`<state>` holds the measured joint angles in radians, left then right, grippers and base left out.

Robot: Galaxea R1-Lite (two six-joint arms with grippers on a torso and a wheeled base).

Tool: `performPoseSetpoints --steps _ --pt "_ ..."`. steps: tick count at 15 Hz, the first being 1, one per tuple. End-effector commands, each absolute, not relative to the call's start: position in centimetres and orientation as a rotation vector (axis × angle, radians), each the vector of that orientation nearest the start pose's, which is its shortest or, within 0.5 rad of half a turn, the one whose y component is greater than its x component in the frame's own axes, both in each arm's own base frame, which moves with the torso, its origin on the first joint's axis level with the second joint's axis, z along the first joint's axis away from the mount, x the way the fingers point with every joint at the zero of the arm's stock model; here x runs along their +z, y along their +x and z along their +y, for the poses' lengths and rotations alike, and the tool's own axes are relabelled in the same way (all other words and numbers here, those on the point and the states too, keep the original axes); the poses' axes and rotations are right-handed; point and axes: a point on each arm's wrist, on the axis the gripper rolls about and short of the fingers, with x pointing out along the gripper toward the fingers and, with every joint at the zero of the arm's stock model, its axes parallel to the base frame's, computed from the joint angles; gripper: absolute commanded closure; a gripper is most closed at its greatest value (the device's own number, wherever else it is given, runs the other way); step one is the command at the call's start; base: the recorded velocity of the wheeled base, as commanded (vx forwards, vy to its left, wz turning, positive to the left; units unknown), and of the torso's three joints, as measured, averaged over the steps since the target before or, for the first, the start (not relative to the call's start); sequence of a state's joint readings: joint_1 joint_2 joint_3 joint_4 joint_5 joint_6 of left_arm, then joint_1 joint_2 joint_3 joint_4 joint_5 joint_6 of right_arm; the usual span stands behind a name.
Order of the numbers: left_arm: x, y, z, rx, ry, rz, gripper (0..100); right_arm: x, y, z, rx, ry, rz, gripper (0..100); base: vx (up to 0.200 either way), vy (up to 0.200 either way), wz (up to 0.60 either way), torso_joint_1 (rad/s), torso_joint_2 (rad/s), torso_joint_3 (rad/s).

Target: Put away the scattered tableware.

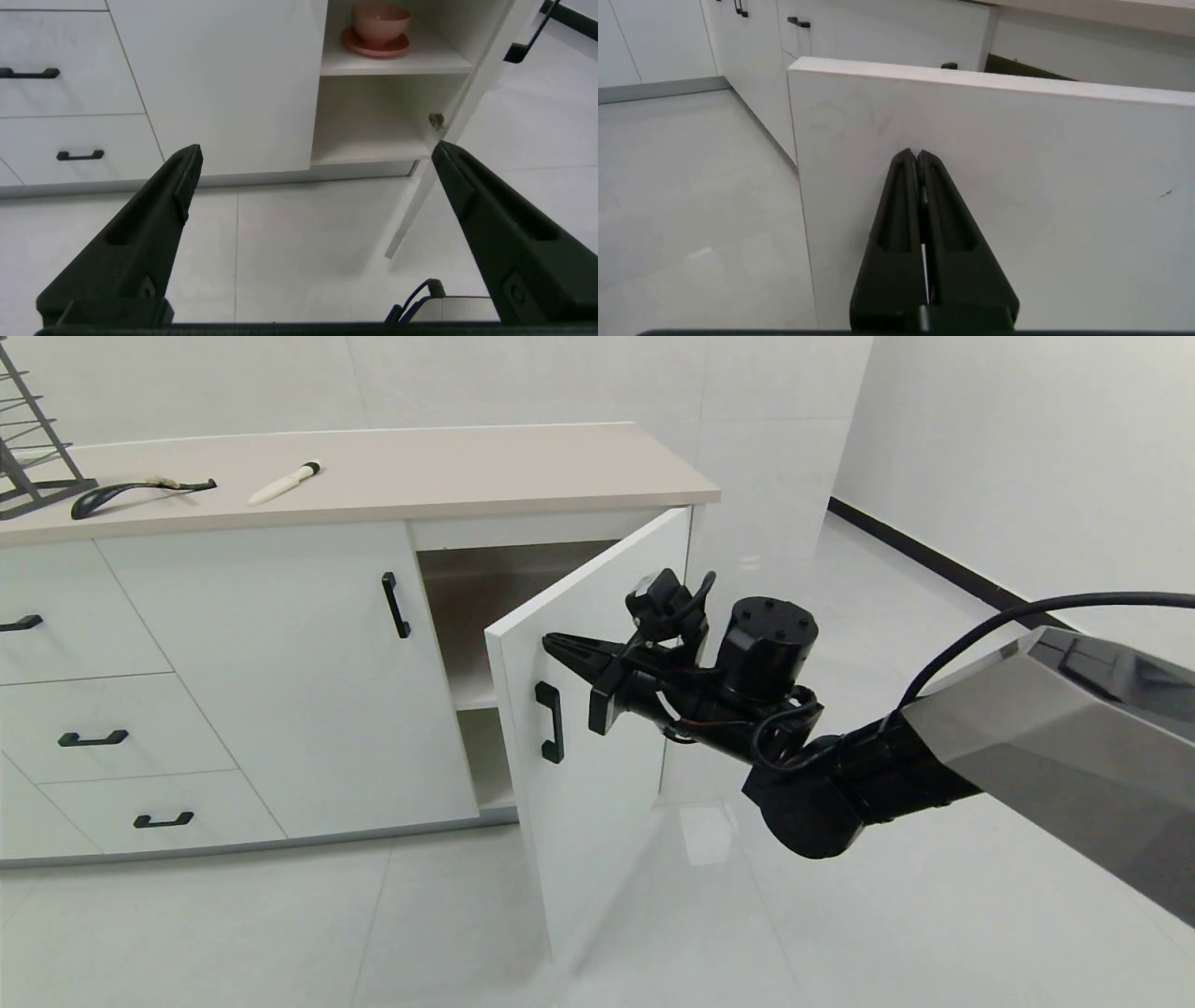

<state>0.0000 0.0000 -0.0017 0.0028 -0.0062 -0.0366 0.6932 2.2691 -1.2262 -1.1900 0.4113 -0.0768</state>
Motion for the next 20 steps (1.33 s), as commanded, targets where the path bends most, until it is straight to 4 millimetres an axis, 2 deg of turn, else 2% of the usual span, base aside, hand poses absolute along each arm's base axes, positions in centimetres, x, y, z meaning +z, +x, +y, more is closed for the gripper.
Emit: performPoseSetpoints --steps 1,10,14,17,18,20 --pt "7.6 -2.3 0.0 -0.006 -0.037 0.002 0 12.4 34.3 29.7 1.097 -0.047 -0.194 100 0.0 0.0 0.0 0.0 0.0 0.0" --pt "7.6 -2.3 0.0 -0.006 -0.037 0.002 0 10.6 36.7 30.9 1.08 -0.04 -0.249 100 0.0 0.0 0.0 0.0 0.0 0.0" --pt "7.6 -2.3 0.0 -0.006 -0.037 0.0 0 10.4 37.2 31.1 1.074 -0.038 -0.27 100 0.0 0.0 0.0 0.0 0.0 0.0" --pt "7.6 -2.3 0.0 -0.006 -0.037 0.0 0 10.7 36.7 31.0 1.084 -0.031 -0.268 100 0.0 0.0 0.0 0.0 0.0 0.0" --pt "7.6 -2.3 0.0 -0.006 -0.037 0.0 0 12.1 34.4 29.4 1.094 -0.017 -0.243 100 0.0 0.0 0.0 0.0 0.0 0.0" --pt "7.6 -2.3 0.0 -0.006 -0.037 0.0 0 13.7 31.6 26.8 1.089 -0.023 -0.229 100 0.0 0.0 0.0 0.0 0.0 0.0"
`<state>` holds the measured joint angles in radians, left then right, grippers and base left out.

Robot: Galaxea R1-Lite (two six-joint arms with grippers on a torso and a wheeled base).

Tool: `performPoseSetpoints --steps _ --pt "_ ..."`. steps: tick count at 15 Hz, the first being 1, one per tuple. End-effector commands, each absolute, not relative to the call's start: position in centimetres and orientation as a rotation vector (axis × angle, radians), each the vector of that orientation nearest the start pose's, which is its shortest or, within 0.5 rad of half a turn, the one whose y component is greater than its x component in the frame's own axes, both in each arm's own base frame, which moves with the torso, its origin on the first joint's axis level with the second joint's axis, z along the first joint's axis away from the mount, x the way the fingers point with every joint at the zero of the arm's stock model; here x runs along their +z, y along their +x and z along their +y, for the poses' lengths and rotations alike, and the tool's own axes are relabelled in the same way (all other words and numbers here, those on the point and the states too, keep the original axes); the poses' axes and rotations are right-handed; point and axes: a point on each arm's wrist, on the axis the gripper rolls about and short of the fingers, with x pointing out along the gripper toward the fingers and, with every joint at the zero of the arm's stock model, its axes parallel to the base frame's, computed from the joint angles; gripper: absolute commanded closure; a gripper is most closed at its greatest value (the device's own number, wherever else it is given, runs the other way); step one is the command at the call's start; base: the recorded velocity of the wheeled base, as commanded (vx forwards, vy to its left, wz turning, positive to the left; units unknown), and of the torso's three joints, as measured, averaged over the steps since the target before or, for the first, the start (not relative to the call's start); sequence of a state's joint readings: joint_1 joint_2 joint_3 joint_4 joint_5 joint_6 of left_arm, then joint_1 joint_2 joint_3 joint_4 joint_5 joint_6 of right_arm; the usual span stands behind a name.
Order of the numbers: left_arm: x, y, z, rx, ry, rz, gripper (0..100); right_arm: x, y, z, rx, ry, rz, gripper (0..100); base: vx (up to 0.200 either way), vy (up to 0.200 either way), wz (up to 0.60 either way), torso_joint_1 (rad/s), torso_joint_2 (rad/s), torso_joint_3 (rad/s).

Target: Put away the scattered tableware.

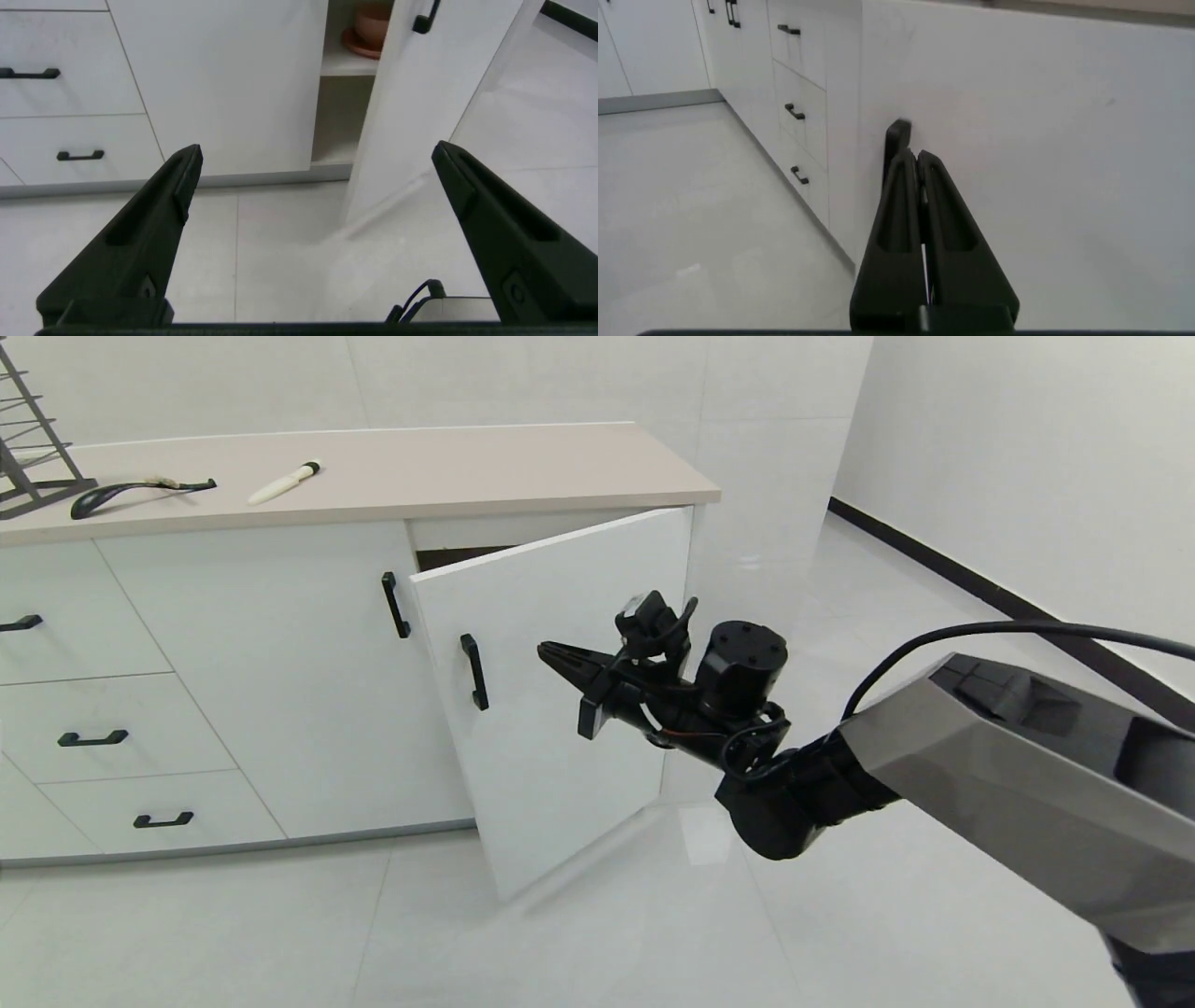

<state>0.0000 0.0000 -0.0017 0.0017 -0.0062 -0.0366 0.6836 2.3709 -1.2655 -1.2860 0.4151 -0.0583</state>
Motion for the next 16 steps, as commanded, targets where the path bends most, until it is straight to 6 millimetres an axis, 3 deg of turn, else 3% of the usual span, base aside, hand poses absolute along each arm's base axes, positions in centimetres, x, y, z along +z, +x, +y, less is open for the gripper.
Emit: performPoseSetpoints --steps 1,4,7,10,12,16 --pt "7.6 -2.3 0.0 -0.006 -0.037 0.0 0 14.7 30.1 24.9 1.076 -0.022 -0.238 100 0.0 0.0 0.0 0.0 0.0 0.0" --pt "7.6 -2.3 0.0 -0.006 -0.037 0.0 0 15.7 26.7 21.2 1.052 -0.028 -0.234 100 0.0 0.0 0.0 0.0 0.0 0.0" --pt "7.6 -2.3 0.0 -0.006 -0.037 0.0 0 16.9 21.6 17.4 1.051 -0.029 -0.22 100 0.0 0.0 0.0 0.0 0.0 0.0" --pt "7.6 -2.3 0.0 -0.006 -0.037 0.002 0 16.2 16.5 13.5 1.051 -0.035 -0.162 100 0.0 0.0 0.0 0.0 0.0 0.0" --pt "7.6 -2.3 0.0 -0.008 -0.037 0.002 0 16.4 14.9 12.1 1.044 -0.034 -0.177 100 0.0 0.0 0.0 0.0 0.0 0.0" --pt "7.6 -2.3 0.0 -0.008 -0.037 0.002 0 16.8 10.1 7.5 0.975 -0.029 -0.243 100 0.0 0.0 0.0 0.0 0.0 0.0"
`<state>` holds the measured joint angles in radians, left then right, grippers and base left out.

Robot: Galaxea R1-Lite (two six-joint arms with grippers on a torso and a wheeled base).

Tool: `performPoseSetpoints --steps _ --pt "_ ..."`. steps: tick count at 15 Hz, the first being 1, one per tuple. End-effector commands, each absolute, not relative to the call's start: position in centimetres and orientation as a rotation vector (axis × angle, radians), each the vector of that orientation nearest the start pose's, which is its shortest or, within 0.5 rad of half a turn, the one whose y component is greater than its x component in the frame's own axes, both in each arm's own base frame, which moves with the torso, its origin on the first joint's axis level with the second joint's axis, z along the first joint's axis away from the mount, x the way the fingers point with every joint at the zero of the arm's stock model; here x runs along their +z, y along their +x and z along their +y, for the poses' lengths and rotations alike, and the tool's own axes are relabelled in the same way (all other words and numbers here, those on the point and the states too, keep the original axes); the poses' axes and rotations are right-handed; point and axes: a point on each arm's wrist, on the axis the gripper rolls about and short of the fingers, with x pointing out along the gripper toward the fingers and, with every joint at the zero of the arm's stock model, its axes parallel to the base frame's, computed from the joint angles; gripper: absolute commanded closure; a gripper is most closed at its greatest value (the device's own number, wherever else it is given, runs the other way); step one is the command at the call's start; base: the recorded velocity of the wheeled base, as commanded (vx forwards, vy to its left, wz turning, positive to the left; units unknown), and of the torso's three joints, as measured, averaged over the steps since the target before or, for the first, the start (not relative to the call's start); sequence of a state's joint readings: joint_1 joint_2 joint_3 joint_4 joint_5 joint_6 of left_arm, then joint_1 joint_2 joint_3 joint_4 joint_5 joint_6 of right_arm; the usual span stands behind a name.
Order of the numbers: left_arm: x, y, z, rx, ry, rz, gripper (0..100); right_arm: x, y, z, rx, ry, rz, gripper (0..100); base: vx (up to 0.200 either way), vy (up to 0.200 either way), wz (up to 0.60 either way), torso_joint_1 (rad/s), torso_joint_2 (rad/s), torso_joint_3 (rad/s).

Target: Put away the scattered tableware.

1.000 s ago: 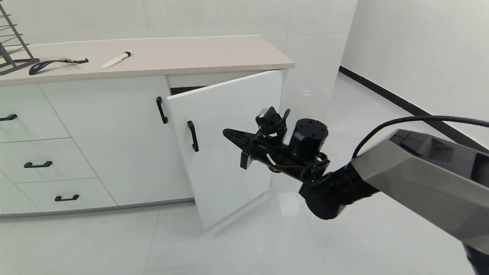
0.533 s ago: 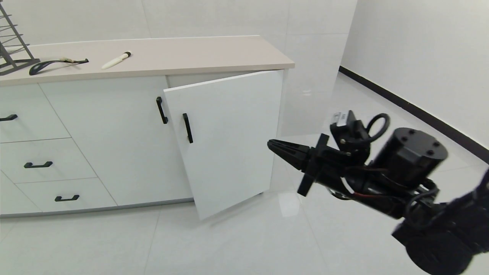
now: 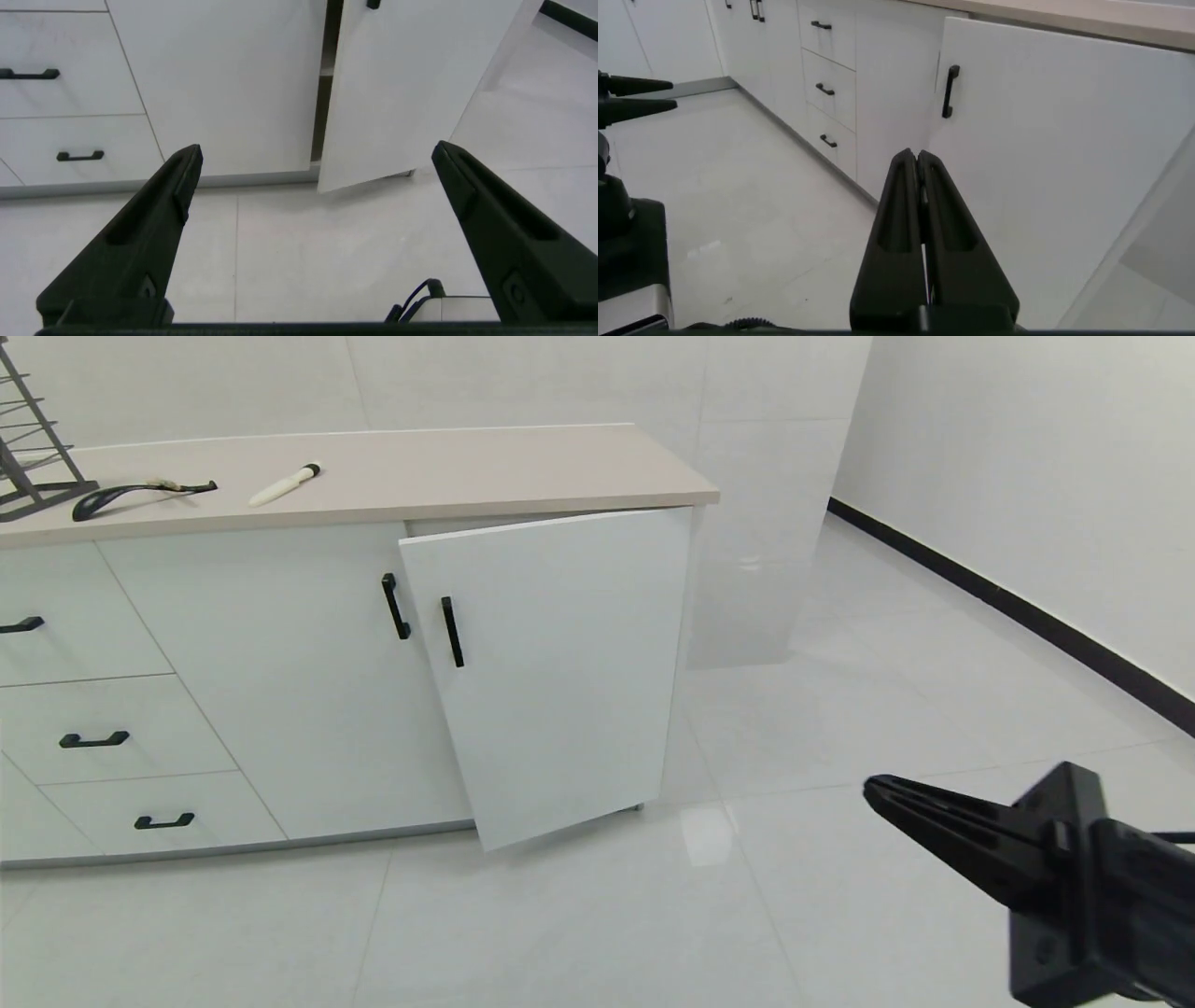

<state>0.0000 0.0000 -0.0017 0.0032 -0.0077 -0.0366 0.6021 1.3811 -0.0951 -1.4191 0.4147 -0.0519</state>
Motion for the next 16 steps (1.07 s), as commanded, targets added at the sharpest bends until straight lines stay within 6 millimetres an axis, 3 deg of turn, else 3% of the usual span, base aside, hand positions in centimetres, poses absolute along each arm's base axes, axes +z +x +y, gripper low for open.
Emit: performPoseSetpoints --steps 1,4,6,9,13,16 --pt "7.6 -2.3 0.0 -0.008 -0.037 0.002 0 16.8 9.1 6.6 0.944 -0.031 -0.255 100 0.0 0.0 0.0 0.0 0.0 0.0" --pt "7.6 -2.3 0.0 -0.008 -0.037 0.002 0 17.0 8.0 3.7 0.728 -0.06 -0.249 100 0.0 0.0 0.0 0.0 0.0 0.0" --pt "7.6 -2.3 0.0 -0.008 -0.037 0.002 0 16.8 6.2 2.0 0.573 -0.089 -0.271 100 0.0 0.0 0.0 0.0 0.0 0.0" --pt "7.6 -2.3 0.0 -0.008 -0.037 0.002 0 16.5 3.4 1.4 0.526 -0.1 -0.335 100 0.0 0.0 0.0 0.0 0.0 0.0" --pt "7.6 -2.3 0.0 -0.008 -0.037 0.002 0 14.6 -0.9 0.9 0.416 -0.135 -0.411 100 0.0 0.0 0.0 0.0 0.0 0.0" --pt "7.6 -2.3 0.0 -0.008 -0.037 0.002 0 11.7 -2.8 0.8 0.351 -0.122 -0.377 100 0.0 0.0 0.0 0.0 0.0 0.0"
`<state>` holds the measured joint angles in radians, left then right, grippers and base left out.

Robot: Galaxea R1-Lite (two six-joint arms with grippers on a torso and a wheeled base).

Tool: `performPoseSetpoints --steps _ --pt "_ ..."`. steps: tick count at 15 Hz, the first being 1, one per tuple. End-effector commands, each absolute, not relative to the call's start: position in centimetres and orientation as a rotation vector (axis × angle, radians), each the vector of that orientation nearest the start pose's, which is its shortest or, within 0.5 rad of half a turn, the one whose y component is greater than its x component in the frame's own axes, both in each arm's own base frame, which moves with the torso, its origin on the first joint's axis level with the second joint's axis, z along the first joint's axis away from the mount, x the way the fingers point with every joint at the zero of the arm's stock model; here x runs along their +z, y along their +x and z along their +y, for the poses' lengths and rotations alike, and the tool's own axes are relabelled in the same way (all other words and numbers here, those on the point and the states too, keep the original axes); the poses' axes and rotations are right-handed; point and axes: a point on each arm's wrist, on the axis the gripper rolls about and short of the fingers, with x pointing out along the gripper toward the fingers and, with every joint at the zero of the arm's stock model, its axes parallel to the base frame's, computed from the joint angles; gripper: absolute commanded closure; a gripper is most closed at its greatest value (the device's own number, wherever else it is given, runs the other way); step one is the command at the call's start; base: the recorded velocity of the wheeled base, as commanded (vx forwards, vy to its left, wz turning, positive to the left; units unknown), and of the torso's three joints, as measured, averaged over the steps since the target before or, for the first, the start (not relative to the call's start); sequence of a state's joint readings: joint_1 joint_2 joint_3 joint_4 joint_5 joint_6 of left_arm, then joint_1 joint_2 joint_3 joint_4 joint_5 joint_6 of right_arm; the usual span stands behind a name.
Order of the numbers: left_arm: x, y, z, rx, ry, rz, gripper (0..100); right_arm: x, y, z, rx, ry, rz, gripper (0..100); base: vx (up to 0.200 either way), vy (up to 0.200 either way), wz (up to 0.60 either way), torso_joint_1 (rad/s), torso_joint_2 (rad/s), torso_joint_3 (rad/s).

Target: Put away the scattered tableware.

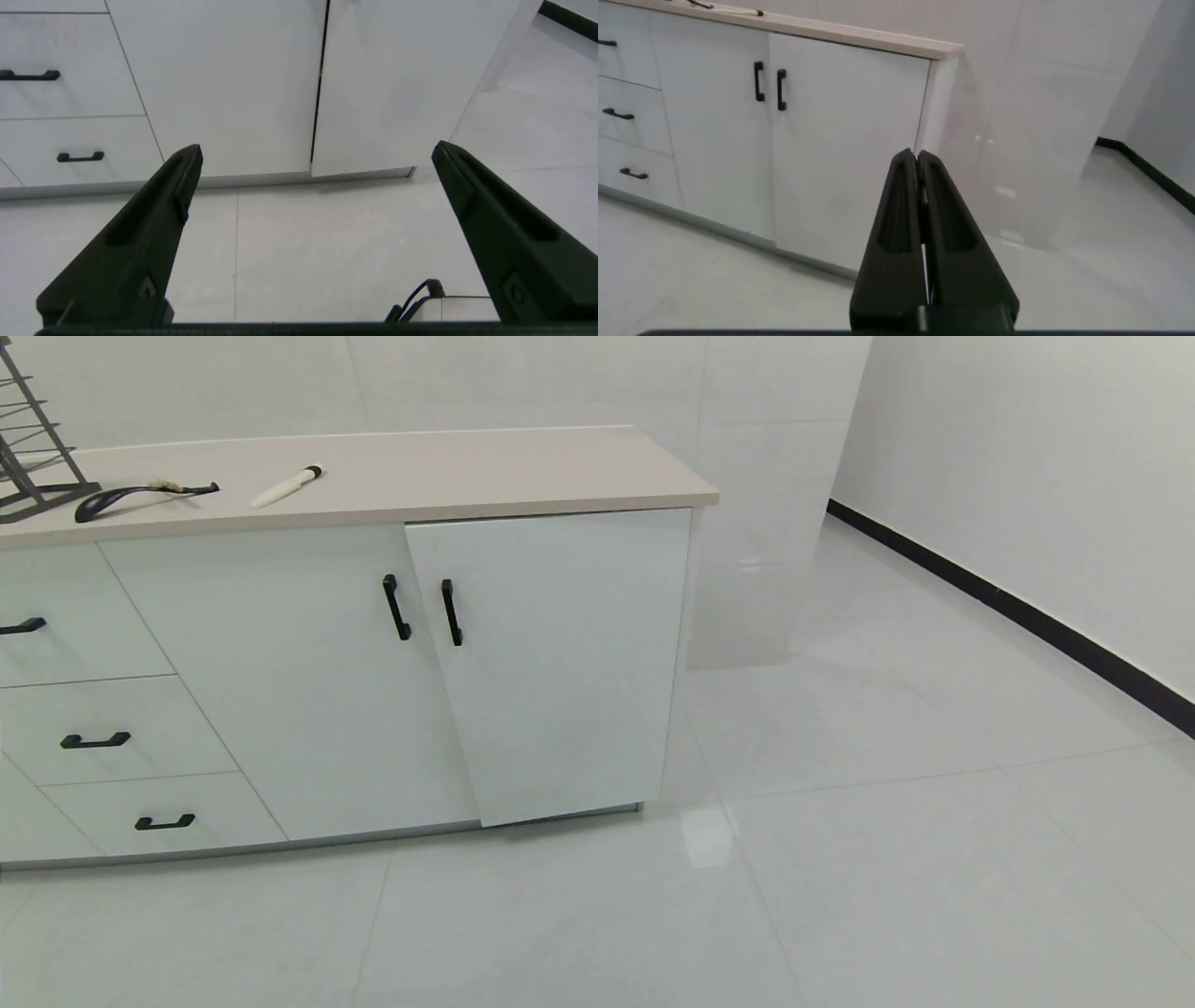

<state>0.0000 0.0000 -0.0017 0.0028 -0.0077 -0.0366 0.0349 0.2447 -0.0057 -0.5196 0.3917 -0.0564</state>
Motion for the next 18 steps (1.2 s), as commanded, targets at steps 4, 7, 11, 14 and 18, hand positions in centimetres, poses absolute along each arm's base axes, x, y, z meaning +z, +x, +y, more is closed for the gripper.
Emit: performPoseSetpoints --steps 4,7,11,14,18 --pt "7.6 -2.3 0.0 -0.008 -0.037 0.002 0 9.1 -2.4 0.7 0.307 -0.079 -0.152 100 0.0 0.0 0.0 0.0 0.0 0.0" --pt "7.6 -2.3 0.0 -0.008 -0.035 0.002 0 8.1 -2.3 0.7 0.306 -0.06 -0.051 100 0.0 0.0 0.0 0.0 0.0 0.0" --pt "7.6 -2.3 0.0 0.017 -0.035 -0.002 0 7.7 -2.2 0.1 0.057 -0.051 -0.001 100 0.0 0.0 0.0 0.0 0.0 0.0" --pt "7.6 -2.3 0.1 0.063 -0.026 -0.002 0 7.6 -2.2 0.1 0.054 -0.012 0.006 100 0.0 0.0 0.0 0.0 0.0 0.0" --pt "7.6 -2.3 0.1 0.061 -0.028 -0.001 0 7.6 -2.2 0.1 0.054 0.005 0.008 100 0.0 0.0 0.0 0.0 0.0 0.0"
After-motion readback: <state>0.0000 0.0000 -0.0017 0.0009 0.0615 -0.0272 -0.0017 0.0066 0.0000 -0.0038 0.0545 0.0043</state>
